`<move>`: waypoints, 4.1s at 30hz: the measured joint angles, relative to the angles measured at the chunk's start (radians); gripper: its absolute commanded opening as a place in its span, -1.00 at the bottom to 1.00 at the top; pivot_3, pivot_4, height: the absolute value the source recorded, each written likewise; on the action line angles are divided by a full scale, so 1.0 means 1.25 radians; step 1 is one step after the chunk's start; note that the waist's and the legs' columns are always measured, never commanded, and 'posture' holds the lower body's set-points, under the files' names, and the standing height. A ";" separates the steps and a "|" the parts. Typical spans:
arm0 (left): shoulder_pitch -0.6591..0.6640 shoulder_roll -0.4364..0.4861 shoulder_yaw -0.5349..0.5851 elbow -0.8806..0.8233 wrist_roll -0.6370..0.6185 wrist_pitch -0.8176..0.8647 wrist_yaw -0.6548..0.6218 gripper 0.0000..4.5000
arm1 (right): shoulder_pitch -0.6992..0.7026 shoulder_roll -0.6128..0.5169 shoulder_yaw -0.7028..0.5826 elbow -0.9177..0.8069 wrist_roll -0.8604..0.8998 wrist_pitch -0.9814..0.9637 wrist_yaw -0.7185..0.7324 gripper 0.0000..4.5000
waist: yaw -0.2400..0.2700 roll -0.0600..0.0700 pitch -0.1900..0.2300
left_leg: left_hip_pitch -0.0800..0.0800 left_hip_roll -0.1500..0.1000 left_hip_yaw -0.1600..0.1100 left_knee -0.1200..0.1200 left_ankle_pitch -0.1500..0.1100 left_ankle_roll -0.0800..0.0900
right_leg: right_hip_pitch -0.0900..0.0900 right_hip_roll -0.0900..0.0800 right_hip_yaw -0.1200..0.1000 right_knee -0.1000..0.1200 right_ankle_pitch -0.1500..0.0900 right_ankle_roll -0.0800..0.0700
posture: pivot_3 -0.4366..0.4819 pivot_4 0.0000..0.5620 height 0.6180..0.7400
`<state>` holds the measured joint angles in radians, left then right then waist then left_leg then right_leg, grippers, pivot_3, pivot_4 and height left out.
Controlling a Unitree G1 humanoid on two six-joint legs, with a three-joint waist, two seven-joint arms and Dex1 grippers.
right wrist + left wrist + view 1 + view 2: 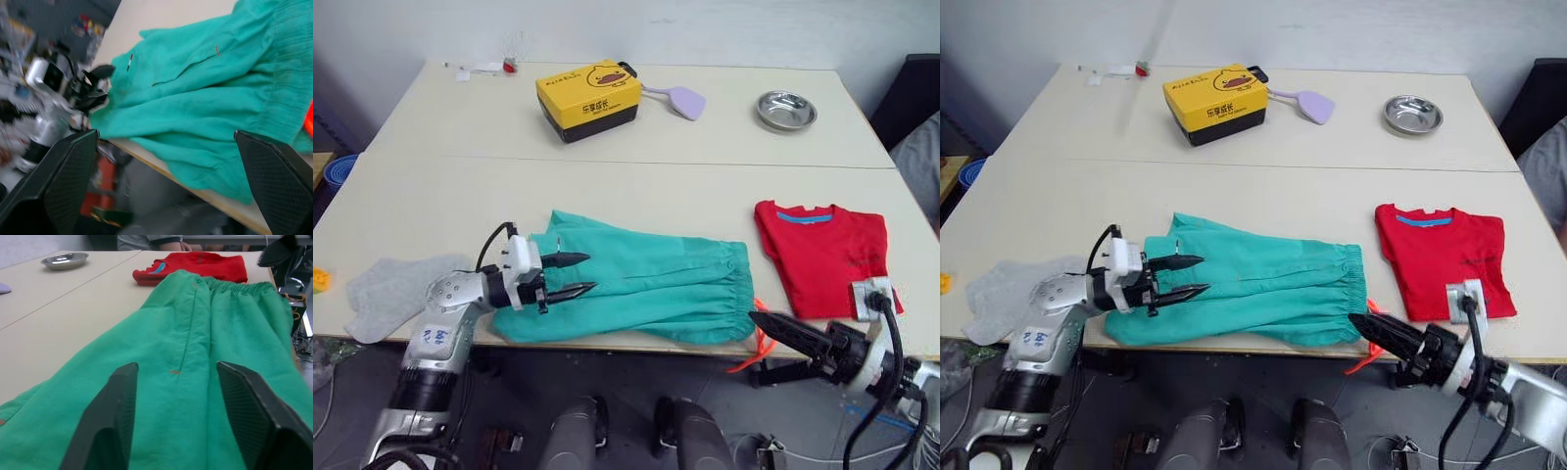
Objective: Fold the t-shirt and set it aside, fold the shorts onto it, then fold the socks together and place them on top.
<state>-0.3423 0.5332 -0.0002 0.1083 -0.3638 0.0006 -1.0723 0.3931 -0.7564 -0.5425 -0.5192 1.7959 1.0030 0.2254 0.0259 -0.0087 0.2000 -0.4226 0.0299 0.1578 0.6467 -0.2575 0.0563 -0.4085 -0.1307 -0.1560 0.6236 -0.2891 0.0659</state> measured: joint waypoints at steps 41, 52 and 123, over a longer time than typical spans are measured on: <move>-0.208 -0.204 -0.077 0.364 0.175 -0.131 0.147 -0.99 | -0.236 0.272 0.379 -0.017 -0.151 -0.369 -0.581 1.00 | 0.000 -0.003 -0.002 | -0.001 -0.001 0.001 0.001 0.002 0.007 | 0.001 0.000 0.001 -0.002 0.002 0.004 | -0.05 -0.47 1.00; -0.068 -0.102 -0.063 0.158 0.111 -0.023 0.067 -0.99 | -0.246 0.367 0.389 -0.012 -0.257 -0.391 -0.567 1.00 | -0.020 -0.003 -0.003 | 0.000 0.000 0.000 0.001 0.000 0.003 | 0.001 0.000 0.001 -0.002 0.002 0.003 | -0.05 -0.47 1.00; 0.071 -0.097 0.025 0.014 0.088 0.036 0.248 -1.00 | -0.680 0.507 0.751 0.203 -1.184 -0.288 0.185 -0.20 | -0.044 -0.002 -0.004 | 0.000 0.000 0.001 -0.004 0.004 -0.007 | -0.003 0.000 0.000 0.000 0.000 0.000 | -0.05 -0.47 1.00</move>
<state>-0.2532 0.4122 0.0309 0.1252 -0.2542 0.0451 -0.7625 -0.4566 -0.1225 0.3957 -0.2660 0.3160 0.6432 0.4570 -0.0287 -0.0113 0.1944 -0.4231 0.0303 0.1588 0.6413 -0.2522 0.0472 -0.4123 -0.1303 -0.1562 0.6235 -0.2886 0.0658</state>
